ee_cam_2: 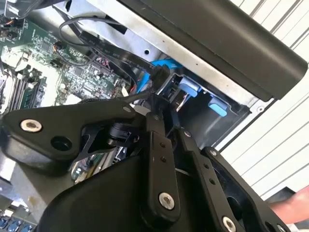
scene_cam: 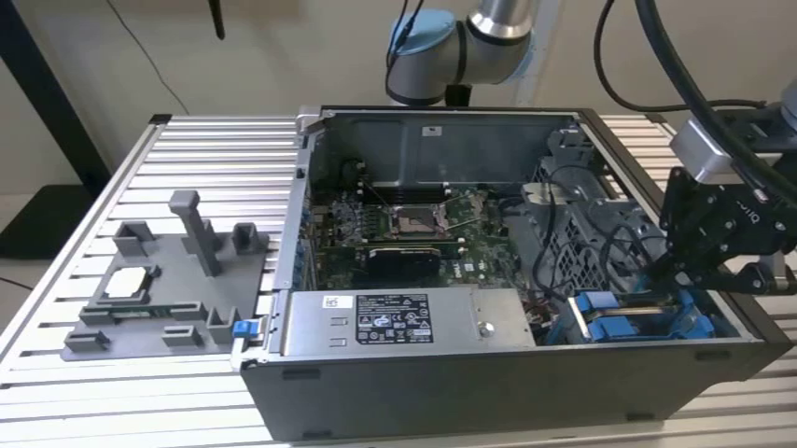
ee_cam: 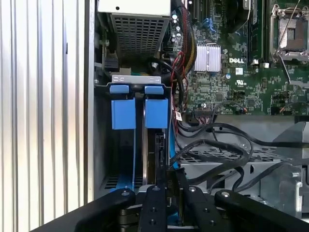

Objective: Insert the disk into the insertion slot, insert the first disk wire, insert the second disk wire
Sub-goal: 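Insert the first disk wire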

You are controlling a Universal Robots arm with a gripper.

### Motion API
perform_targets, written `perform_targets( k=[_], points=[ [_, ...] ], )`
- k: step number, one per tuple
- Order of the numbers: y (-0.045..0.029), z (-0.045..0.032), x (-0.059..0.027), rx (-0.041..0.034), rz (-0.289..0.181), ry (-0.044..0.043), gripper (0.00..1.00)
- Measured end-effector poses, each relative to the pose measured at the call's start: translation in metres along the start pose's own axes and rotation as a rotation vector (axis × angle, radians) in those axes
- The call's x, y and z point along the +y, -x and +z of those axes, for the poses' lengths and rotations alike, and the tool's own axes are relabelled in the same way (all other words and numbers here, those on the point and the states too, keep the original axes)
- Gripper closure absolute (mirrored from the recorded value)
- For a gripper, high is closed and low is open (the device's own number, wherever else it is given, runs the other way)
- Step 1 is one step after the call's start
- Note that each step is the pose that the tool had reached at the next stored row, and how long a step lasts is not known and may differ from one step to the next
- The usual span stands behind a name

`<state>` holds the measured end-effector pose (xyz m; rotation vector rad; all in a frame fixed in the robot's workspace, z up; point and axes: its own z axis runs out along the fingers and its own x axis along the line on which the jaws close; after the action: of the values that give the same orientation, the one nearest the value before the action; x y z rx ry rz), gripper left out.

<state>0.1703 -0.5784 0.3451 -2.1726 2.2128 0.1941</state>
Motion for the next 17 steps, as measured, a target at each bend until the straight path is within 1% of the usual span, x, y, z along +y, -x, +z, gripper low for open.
perform_targets(
  k=[17],
  points=[
    [-0.0040, 0.0049, -0.0006, -0.0005, 0.012, 0.0002, 1.00]
  ],
)
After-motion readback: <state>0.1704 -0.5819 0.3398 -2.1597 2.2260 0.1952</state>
